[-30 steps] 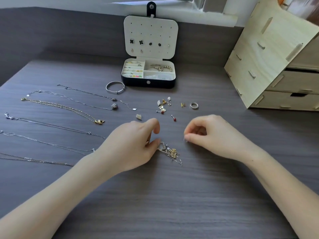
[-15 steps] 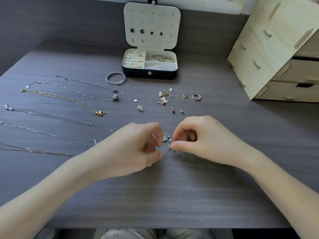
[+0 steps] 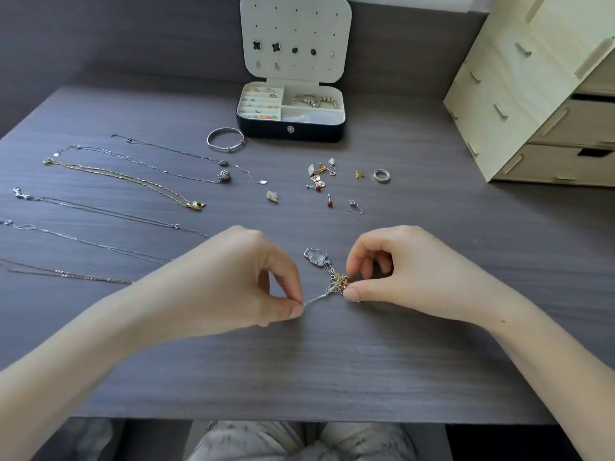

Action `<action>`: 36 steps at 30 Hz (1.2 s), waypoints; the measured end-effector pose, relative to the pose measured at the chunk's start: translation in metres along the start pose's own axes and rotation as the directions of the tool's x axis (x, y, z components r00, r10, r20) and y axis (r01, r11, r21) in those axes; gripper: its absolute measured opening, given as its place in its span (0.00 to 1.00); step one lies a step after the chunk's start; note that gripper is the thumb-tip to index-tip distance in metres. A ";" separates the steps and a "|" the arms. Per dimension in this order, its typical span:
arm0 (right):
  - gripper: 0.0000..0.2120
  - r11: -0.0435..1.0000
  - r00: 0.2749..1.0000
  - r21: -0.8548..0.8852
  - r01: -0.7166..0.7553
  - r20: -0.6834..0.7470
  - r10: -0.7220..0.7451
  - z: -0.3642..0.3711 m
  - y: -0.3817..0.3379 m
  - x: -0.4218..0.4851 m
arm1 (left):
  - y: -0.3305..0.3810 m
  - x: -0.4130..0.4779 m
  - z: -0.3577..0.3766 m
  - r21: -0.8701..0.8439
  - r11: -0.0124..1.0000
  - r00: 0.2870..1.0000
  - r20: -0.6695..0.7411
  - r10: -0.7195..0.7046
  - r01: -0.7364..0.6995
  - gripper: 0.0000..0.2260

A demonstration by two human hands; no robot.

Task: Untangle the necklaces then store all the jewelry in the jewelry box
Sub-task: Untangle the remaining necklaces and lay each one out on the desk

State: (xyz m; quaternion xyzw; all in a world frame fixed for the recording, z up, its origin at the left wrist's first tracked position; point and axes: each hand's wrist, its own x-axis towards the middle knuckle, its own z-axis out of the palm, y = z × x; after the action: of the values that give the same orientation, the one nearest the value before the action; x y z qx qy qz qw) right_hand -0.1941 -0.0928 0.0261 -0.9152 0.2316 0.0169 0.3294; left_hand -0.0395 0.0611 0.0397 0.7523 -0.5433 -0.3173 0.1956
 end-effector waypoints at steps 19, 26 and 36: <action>0.08 0.976 1.000 0.215 -0.015 -0.016 0.019 -0.003 -0.011 0.044 | -0.015 0.029 0.014 0.147 0.977 0.933 -0.304 0.194 -0.155 0.04; 0.09 0.986 0.990 0.164 -0.029 -0.133 0.051 -0.002 0.001 0.044 | -0.004 0.042 0.027 0.136 0.982 0.940 -0.298 0.169 -0.133 0.03; 0.04 0.996 0.995 -0.031 0.081 -0.052 -0.082 -0.001 0.006 0.022 | -0.009 0.045 0.032 0.089 0.987 0.938 -0.309 0.156 -0.135 0.03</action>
State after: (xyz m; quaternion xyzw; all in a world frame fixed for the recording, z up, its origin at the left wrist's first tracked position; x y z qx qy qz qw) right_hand -0.1777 -0.1065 0.0192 -0.9287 0.2025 -0.0176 0.3102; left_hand -0.0461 0.0235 -0.0010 0.7572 -0.5694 -0.1596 0.2775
